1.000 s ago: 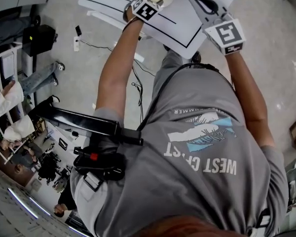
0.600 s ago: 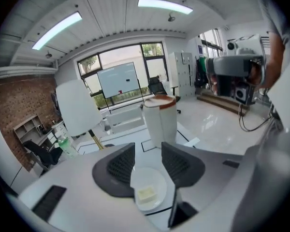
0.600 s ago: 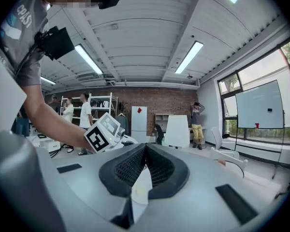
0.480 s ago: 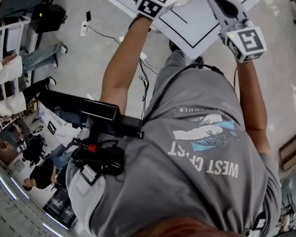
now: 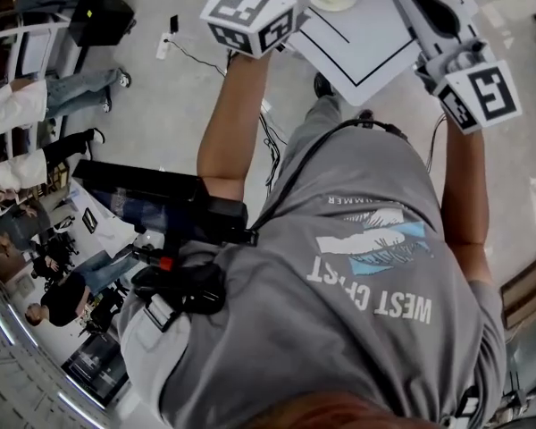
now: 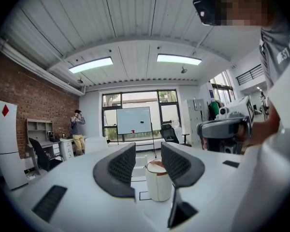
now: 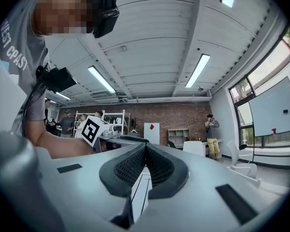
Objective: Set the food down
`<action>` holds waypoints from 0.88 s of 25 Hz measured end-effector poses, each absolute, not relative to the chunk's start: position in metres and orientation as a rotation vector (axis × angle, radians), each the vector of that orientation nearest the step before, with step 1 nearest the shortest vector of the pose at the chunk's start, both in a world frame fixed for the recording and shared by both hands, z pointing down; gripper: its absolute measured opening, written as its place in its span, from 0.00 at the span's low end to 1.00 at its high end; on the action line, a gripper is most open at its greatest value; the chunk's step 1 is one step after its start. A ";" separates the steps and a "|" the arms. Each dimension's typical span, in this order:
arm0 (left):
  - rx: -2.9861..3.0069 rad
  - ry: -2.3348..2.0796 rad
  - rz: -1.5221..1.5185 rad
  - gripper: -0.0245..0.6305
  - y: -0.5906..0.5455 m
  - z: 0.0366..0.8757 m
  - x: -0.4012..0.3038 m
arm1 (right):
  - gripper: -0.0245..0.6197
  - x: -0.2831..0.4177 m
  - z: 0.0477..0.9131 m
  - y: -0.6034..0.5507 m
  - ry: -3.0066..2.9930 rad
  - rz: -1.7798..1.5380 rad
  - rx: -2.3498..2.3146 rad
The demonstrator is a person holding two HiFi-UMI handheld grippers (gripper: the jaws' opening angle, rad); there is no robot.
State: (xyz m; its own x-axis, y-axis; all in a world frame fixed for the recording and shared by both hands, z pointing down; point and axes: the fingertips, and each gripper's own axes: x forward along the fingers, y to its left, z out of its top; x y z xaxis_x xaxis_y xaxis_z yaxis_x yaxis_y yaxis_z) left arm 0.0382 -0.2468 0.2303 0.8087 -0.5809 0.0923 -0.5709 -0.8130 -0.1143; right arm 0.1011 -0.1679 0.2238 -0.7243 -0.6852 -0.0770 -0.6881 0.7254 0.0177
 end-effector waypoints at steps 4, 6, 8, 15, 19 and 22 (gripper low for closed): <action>-2.897 0.999 -0.067 0.30 -0.224 0.211 0.009 | 0.05 0.089 0.212 -0.149 2.888 0.117 -1.086; -2.890 1.014 -0.044 0.30 -0.208 0.203 0.002 | 0.05 0.088 0.203 -0.136 2.889 0.128 -1.068; -2.885 1.019 -0.042 0.30 -0.194 0.200 -0.003 | 0.05 0.088 0.197 -0.128 2.891 0.120 -1.065; -2.851 1.074 -0.024 0.30 -0.159 0.192 -0.050 | 0.05 0.065 0.189 -0.100 2.899 0.098 -1.076; -2.855 1.056 0.023 0.30 -0.125 0.188 -0.092 | 0.05 0.031 0.187 -0.067 2.908 0.124 -1.114; -2.874 1.039 0.052 0.30 -0.106 0.165 -0.128 | 0.05 0.000 0.163 -0.051 2.907 0.120 -1.158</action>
